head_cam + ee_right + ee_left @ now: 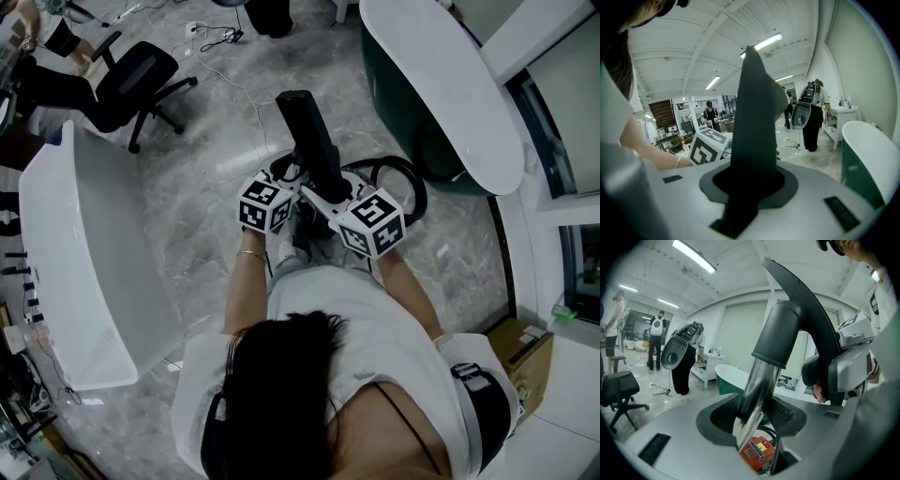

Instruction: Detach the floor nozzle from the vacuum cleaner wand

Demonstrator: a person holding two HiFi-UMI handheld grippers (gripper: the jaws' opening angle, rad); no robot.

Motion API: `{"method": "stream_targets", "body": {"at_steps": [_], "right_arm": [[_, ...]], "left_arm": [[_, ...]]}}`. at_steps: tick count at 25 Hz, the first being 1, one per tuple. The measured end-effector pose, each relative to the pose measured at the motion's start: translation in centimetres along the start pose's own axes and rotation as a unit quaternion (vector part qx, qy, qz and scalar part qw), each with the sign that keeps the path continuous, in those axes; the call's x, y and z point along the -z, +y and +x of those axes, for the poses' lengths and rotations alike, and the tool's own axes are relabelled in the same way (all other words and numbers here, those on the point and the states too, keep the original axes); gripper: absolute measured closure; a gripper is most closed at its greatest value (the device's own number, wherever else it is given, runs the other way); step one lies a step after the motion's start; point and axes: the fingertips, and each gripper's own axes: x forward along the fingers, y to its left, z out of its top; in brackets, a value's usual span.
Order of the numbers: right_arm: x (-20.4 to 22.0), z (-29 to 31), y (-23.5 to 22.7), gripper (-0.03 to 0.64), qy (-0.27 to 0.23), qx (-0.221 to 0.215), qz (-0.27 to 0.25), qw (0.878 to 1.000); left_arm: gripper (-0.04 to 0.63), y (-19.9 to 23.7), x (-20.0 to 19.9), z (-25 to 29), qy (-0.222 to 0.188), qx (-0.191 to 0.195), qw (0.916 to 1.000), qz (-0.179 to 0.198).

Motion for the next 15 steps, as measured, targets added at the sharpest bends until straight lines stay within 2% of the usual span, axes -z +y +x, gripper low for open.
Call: {"method": "stream_targets", "body": {"at_steps": [3,15], "right_arm": [[-0.07,0.4,-0.13,0.525,0.013,0.014,-0.011,1.0],[-0.35,0.25,0.29,0.532,0.032,0.01,0.019,0.999]], "left_arm": [[0.411,0.03,0.01,0.01,-0.002,0.0,1.0,0.0],[0.411,-0.09,0.12,-0.23,0.0,0.007,1.0,-0.004]]}}
